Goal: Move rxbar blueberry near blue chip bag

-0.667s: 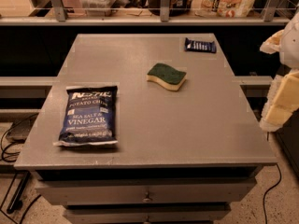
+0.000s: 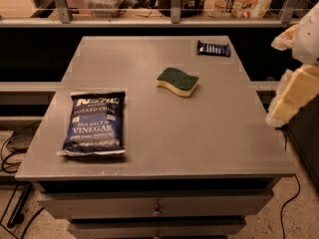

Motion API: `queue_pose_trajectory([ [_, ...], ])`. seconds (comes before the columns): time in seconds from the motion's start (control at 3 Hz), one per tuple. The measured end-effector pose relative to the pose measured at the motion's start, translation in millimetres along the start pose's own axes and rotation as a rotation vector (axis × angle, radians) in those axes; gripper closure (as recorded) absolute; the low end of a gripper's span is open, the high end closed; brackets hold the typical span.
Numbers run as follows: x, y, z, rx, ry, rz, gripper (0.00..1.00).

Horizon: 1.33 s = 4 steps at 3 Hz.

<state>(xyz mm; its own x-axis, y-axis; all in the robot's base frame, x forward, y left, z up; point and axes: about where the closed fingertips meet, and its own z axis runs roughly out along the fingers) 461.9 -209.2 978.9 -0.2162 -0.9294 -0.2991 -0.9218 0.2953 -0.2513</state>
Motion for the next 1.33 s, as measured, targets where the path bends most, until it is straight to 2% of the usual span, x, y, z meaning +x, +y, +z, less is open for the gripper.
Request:
queue_pose_trajectory([
  [0.33,-32.4,-54.3,22.4,0.056,-0.169,0.101,0.00],
  [0.67,-55.4,-105.2,39.0,0.118,-0.307,0.197,0.00],
  [1.0,-55.4,-105.3,39.0,0.118,-0.307,0.197,0.00],
  [1.33,-62.2,-119.9,59.6,0.125,-0.335,0.221,0.00],
])
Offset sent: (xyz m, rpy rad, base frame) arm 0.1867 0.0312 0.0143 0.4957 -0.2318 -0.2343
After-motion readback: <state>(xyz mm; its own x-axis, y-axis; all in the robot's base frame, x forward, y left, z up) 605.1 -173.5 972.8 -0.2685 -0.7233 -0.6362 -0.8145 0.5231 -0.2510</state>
